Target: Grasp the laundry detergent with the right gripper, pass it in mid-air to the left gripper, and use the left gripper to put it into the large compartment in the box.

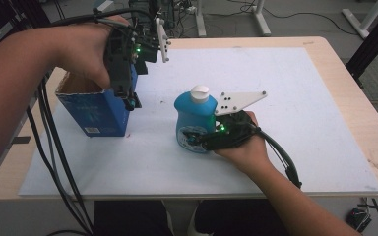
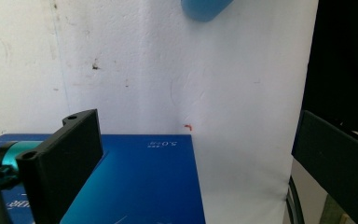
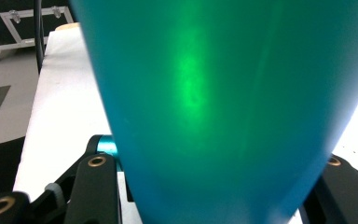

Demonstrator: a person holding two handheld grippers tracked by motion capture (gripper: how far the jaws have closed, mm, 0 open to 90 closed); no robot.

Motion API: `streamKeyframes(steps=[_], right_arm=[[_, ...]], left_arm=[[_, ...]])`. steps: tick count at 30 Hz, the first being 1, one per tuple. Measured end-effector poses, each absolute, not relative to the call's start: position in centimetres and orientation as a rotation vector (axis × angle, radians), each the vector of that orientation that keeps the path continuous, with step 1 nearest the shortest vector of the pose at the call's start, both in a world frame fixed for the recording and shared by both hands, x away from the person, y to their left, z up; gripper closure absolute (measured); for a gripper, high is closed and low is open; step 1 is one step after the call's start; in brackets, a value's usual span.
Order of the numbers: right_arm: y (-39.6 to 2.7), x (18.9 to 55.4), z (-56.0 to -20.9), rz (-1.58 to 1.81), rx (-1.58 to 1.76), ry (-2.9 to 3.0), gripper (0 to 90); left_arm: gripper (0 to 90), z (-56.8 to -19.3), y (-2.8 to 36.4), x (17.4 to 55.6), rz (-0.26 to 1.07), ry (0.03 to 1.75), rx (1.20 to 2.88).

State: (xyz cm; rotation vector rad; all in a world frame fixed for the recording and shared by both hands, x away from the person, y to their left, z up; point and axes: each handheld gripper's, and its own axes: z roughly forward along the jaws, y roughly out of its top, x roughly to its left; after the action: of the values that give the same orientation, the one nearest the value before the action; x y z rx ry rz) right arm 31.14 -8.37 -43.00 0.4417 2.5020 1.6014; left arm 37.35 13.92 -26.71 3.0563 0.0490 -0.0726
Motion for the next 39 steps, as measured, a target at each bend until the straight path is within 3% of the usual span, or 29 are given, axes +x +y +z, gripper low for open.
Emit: streamKeyframes(steps=[11,26,39], right_arm=[[-8.9,31.1,-42.0,1.580,0.396,2.538,45.2],[-8.5,32.2,-37.7,1.560,0.220,2.601,45.5],[-7.0,32.9,-37.6,1.596,0.130,2.669,45.4]], left_arm=[[1.7,-26.4,13.5,37.1,-0.067,0.036,3.059],[1.6,-24.8,11.7,36.4,-0.076,-0.007,3.028],[1.7,-24.0,9.4,35.4,-0.113,-0.013,3.030]])
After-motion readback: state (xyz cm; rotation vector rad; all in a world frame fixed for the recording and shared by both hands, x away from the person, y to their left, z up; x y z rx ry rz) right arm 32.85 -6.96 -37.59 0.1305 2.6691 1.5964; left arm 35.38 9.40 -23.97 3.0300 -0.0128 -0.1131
